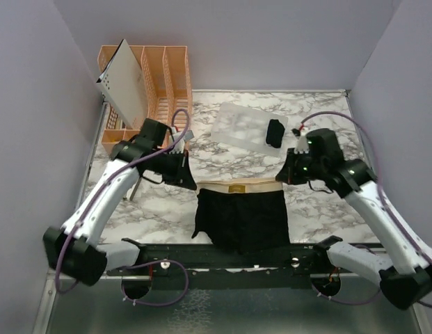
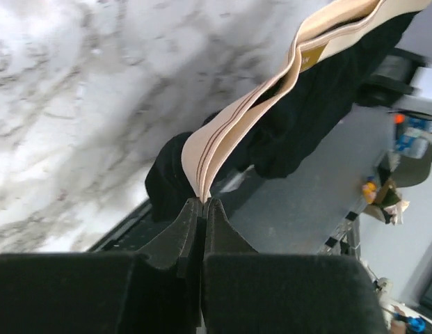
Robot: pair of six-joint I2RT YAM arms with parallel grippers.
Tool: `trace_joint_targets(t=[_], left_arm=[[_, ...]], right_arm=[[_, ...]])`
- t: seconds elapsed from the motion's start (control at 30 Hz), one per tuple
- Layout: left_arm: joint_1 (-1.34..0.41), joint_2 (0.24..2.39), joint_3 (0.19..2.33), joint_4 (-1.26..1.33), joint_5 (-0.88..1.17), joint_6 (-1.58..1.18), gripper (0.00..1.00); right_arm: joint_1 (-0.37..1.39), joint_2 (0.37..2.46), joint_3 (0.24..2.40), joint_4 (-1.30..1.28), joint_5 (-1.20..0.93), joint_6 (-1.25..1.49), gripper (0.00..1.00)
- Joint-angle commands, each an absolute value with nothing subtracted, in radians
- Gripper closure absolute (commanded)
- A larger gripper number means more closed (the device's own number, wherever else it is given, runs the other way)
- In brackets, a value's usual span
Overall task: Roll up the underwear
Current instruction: Flatten out the underwear at the center of the board, then fold the underwear at the center of the board.
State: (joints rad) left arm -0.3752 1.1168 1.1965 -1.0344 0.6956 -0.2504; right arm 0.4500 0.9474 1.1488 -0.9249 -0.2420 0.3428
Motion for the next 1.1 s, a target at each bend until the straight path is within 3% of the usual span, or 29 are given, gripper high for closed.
trace_joint_targets(t=[0.0,0.2,0.47,0.6,0.77,0.9,1.07], left_arm=[[-0.377,1.405,1.176,-0.938,0.555,-0.133,1.00],[-0.374,1.746,1.379,-0.890,0.489,-0.035,1.00],[-0.370,1.964,1.537,-0.917,0.386,0.052,0.97],[-0.369,2.005,1.580,-0.931,0.305,0.084,0.81],[-0.364,1.999,1.602,-0.936,0.195,0.055,0.46],[-0.360,1.925,1.580,-0.920,0.110,0.008,0.31],[-0.362,1.749,1.423,-0.801,0.316,-0.088,0.28]], right_arm=[[0.445,1.172,0.994,-0.692,0.082,0.364,0.99],[0.439,1.483,1.088,-0.509,0.165,0.302,1.00],[0.425,1.710,1.224,-0.507,0.210,0.234,0.99],[0.421,1.758,1.268,-0.505,0.218,0.223,0.85],[0.418,1.745,1.309,-0.525,0.222,0.209,0.46],[0.389,1.669,1.276,-0.539,0.225,0.233,0.39],[0.345,1.516,1.081,-0.513,0.119,0.327,0.40]])
